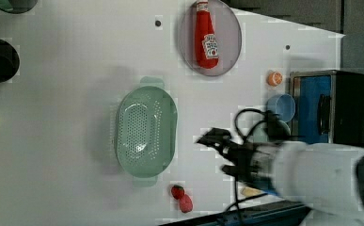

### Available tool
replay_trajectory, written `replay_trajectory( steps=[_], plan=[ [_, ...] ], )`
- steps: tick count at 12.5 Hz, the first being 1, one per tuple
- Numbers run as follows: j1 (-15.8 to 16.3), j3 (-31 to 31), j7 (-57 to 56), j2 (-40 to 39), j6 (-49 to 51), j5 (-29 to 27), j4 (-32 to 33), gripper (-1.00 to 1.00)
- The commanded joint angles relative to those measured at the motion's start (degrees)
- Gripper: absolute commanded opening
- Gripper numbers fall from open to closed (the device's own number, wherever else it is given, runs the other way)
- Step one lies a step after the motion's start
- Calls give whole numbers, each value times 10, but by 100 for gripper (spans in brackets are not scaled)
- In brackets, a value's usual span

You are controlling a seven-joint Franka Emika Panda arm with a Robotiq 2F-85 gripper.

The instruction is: Drag strainer left to right.

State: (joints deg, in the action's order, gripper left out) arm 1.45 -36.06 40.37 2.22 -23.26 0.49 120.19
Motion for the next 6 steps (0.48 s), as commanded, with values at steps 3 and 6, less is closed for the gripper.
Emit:
replay_trajectory(
  steps=[3, 6],
  plan=[
    [-3, -3, 300, -101, -203, 4, 76, 100],
    [-2, -1, 365, -175, -292, 31, 94, 100]
  ],
)
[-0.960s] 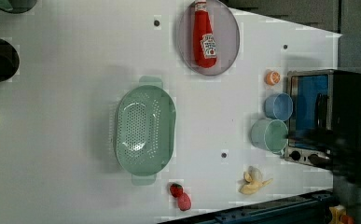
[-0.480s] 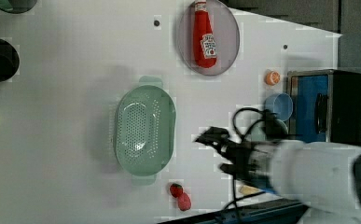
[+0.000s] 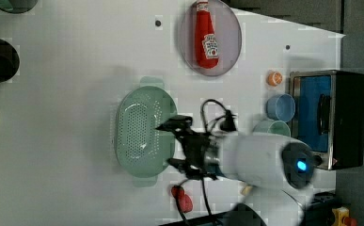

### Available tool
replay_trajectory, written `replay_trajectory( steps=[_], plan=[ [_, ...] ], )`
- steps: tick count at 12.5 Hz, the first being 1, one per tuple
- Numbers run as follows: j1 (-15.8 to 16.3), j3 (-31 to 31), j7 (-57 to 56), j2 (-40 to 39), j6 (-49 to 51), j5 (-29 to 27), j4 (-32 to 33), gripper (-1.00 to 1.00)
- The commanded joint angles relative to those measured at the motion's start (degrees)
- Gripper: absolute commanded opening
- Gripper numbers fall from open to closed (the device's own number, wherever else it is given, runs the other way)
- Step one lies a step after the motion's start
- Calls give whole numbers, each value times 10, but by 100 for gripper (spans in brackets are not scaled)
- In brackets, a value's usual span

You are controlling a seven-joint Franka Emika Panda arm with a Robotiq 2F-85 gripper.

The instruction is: Drag strainer left to right.

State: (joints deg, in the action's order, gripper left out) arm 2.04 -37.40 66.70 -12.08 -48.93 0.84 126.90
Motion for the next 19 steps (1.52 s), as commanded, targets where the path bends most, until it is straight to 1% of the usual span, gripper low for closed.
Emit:
replay_trajectory(
  steps=[1, 4, 6, 9, 11, 15, 19],
  plan=[
    [-8, 14, 118, -55, -53, 44, 26, 100],
    [-4, 28, 174, -112, -99, 85, 25, 100],
    [6, 53, 176, -141, -124, 119, 24, 100],
    [22, 88, 176, -171, -166, 127, 24, 100],
    [26, 107, 176, -173, -166, 136, 26, 100],
    [19, 119, 176, -168, -166, 136, 35, 100],
    [-7, 135, 148, -143, -167, 136, 60, 100]
  ],
)
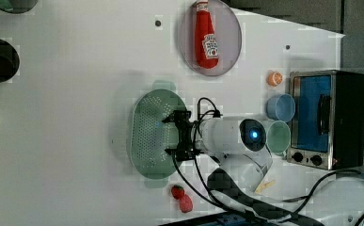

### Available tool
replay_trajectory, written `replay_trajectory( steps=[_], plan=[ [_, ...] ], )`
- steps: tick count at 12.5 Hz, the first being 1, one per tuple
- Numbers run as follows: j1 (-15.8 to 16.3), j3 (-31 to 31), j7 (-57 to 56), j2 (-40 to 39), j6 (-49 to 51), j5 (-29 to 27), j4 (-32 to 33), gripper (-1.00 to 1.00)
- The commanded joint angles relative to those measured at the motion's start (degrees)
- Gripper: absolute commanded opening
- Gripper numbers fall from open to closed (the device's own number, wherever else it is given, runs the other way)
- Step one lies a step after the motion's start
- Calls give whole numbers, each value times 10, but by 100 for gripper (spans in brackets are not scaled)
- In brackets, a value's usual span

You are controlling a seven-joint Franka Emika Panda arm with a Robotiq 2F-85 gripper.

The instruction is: Drag strainer left to right.

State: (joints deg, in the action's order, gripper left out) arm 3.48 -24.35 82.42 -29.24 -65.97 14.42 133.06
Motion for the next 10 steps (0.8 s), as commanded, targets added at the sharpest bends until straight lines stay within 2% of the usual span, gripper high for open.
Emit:
replay_trajectory(
  steps=[1, 10],
  plan=[
    [-32, 5, -19, 37, 5, 0, 6, 100],
    [-121, 29, -127, 75, 6, 0, 60, 100]
  ],
)
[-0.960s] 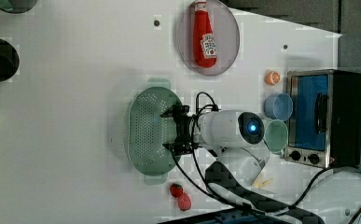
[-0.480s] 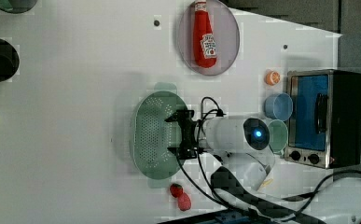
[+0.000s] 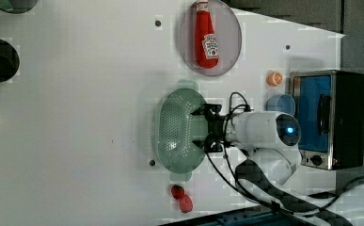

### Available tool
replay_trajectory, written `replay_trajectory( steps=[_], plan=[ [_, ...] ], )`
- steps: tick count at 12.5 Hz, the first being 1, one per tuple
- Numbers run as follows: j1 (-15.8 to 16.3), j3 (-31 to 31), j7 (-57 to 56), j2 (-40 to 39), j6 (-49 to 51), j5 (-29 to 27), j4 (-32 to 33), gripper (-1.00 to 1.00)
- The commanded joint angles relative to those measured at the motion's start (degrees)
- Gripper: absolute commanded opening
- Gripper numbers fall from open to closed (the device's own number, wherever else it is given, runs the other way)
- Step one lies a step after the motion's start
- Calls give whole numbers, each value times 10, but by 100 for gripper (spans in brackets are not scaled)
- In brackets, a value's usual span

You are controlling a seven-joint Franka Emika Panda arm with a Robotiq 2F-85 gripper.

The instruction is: Drag strainer left to right.

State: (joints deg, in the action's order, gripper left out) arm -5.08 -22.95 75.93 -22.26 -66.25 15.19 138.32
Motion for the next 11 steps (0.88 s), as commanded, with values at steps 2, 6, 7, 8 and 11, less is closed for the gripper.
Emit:
replay_trajectory(
  steps=[2, 6, 7, 8, 11],
  plan=[
    [-54, 26, -91, 11, 9, -8, 14, 100],
    [-81, 54, -138, 19, 10, -8, 17, 100],
    [-84, 63, -152, 22, 10, -8, 19, 100],
    [-85, 73, -169, 24, 11, -8, 19, 100],
    [-87, 108, -203, 29, 8, -8, 19, 100]
  ],
)
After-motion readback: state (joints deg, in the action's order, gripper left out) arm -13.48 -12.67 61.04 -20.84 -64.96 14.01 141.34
